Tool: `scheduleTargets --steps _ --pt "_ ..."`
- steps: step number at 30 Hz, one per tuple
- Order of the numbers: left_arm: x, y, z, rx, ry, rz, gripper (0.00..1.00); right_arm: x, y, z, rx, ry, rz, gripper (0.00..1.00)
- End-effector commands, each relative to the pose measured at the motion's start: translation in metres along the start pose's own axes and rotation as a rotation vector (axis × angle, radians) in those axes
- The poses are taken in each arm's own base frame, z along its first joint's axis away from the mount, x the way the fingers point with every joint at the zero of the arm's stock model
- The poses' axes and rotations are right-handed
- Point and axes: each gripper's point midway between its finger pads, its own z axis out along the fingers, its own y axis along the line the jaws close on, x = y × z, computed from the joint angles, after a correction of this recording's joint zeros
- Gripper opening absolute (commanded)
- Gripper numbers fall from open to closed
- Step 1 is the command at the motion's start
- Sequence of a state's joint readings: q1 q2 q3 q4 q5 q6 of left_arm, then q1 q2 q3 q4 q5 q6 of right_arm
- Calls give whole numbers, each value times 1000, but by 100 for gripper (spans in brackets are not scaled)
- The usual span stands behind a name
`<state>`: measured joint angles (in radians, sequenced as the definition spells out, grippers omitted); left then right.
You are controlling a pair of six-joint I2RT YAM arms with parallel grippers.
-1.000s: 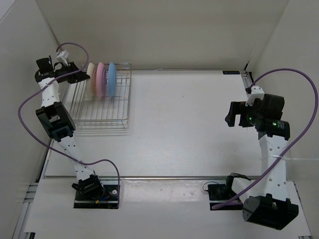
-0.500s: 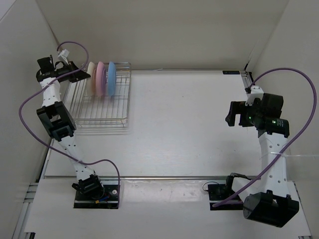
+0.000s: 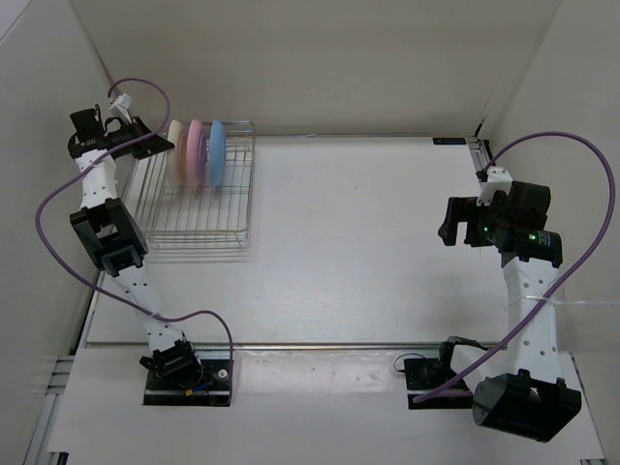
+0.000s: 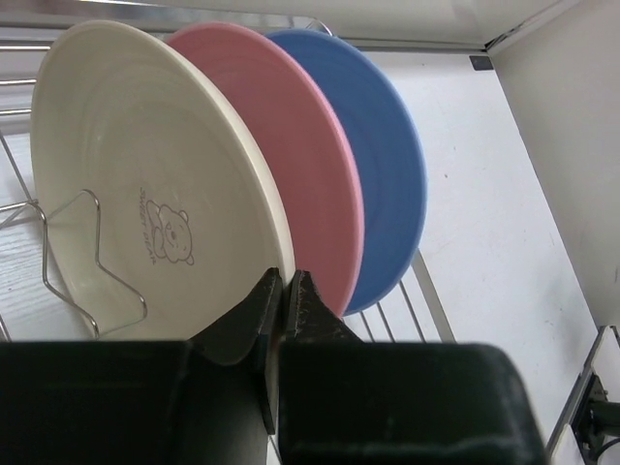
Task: Unload the plates from the dish rack
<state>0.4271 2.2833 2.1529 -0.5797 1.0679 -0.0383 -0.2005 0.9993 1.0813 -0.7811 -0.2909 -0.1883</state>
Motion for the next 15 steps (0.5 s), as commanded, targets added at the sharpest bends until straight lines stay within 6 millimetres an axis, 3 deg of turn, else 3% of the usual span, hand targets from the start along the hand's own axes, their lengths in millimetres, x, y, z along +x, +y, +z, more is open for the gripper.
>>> scheduleTargets --steps 1,4,9,13,15 --pt "-54 -64 -37 -5 -90 166 11 -5 0 3 -6 -25 -13 100" --pt "-65 -88 -47 12 -111 186 11 -5 2 3 -16 -27 -13 100" --pt "-102 -132 -80 1 -183 291 11 -5 7 0 -37 -31 -13 100" --pt "-111 -166 -101 -17 -205 366 11 -4 10 -2 -51 -23 -9 100" --pt "-111 -195 -117 -14 -208 444 11 -4 10 -2 -51 -23 -9 100"
